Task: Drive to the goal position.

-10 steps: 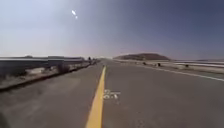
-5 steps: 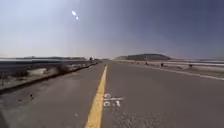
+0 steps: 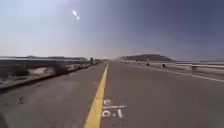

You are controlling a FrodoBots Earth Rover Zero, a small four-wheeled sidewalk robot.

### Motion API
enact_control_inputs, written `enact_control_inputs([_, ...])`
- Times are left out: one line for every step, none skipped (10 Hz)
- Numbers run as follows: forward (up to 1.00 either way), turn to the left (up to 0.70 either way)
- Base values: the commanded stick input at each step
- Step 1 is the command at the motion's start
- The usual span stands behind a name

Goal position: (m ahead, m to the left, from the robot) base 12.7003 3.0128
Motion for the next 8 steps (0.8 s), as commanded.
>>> enact_control_inputs([0.5, 0.0])
enact_control_inputs([0.5, 0.0])
enact_control_inputs([0.5, 0.0])
enact_control_inputs([0.5, 0.0])
enact_control_inputs([0.5, 0.5])
enact_control_inputs([0.5, 0.5])
enact_control_inputs([0.5, 0.0])
enact_control_inputs([0.5, 0.0])
